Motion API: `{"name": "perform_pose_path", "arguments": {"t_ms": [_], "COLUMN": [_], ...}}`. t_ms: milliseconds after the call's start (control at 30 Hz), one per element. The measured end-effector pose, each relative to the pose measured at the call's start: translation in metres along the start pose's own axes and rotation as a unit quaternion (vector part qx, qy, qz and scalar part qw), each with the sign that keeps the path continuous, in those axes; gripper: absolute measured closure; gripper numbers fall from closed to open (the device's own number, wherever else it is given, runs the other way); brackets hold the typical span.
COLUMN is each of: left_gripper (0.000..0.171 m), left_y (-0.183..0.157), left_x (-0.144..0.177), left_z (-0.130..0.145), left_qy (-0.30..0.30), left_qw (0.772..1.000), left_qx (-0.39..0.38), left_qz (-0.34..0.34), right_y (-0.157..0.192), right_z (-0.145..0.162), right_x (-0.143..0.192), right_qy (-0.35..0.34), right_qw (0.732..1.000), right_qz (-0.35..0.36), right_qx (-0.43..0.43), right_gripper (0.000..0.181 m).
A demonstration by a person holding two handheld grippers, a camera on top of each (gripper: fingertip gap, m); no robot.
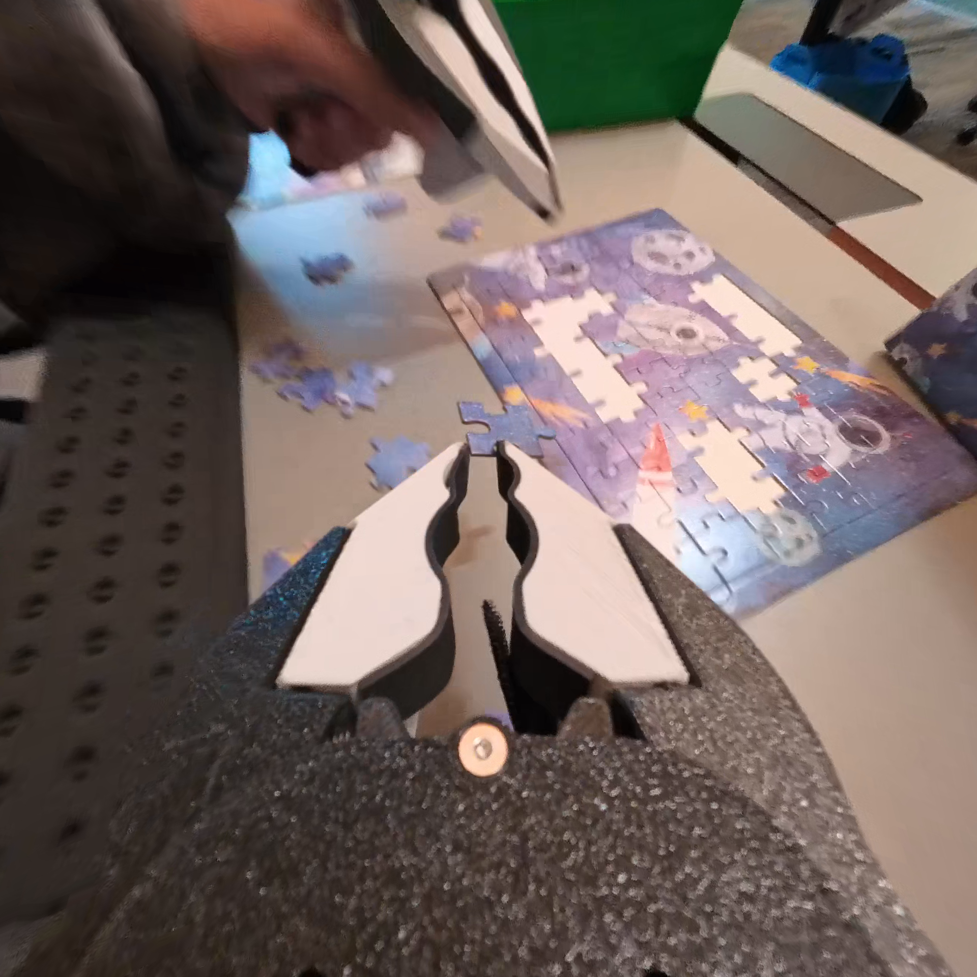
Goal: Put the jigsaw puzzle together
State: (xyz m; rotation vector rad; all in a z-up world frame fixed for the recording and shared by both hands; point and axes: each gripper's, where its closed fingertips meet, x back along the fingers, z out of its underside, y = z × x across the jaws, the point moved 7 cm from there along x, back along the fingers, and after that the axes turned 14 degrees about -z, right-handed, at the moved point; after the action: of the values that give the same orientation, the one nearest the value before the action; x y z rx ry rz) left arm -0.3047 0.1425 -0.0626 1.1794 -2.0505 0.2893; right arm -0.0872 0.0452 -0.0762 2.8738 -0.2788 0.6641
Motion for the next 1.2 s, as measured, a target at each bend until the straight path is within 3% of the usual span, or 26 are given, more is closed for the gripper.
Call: {"name": "perform_pose_path", "arguments": {"t_ms": [167, 300, 567, 667, 733, 800, 900, 967, 1200], "left_gripper": [0.159, 0.159, 0.159, 0.159, 0.161, 0.171, 0.171, 0.171, 0.171], "left_y": [0.011, -0.007, -0.039, -0.034, -0.025, -0.019, -0.012, -0.014, -0.021], "left_x": [0.048, 0.062, 0.045, 0.029, 0.015, 0.007, -0.001, -0.006, 0.012], "left_z": [0.068, 0.099, 0.083, 0.076, 0.074, 0.071, 0.063, 0.068, 0.083], "left_qy": [0.020, 0.005, -0.015, -0.007, 0.005, 0.013, -0.006, 0.022, 0.035], "left_qw": [0.998, 0.998, 0.999, 0.999, 0.997, 0.997, 0.995, 0.996, 0.996], "left_qx": [0.024, 0.059, 0.034, -0.003, -0.010, 0.005, 0.016, 0.014, 0.001], "left_qz": [-0.048, -0.031, -0.010, -0.046, -0.070, -0.074, -0.095, -0.082, -0.081], "right_y": [-0.007, -0.009, 0.003, 0.000, -0.015, -0.052, -0.085, -0.084, -0.044], "right_z": [0.032, 0.028, 0.049, 0.035, 0.018, 0.014, 0.031, 0.041, 0.044], "right_x": [0.008, 0.004, -0.007, 0.001, 0.013, 0.024, 0.020, 0.010, 0.007], "right_qy": [0.075, 0.079, 0.157, 0.127, 0.077, 0.050, 0.109, 0.148, 0.154], "right_qw": [0.997, 0.997, 0.987, 0.991, 0.997, 0.994, 0.978, 0.972, 0.973], "right_qz": [-0.007, 0.020, -0.041, -0.033, -0.013, 0.076, 0.154, 0.160, 0.155], "right_qx": [-0.017, 0.009, -0.021, -0.014, -0.024, -0.064, -0.092, -0.084, -0.080], "right_gripper": [0.171, 0.171, 0.170, 0.158, 0.159, 0.167, 0.181, 0.181, 0.181]}}
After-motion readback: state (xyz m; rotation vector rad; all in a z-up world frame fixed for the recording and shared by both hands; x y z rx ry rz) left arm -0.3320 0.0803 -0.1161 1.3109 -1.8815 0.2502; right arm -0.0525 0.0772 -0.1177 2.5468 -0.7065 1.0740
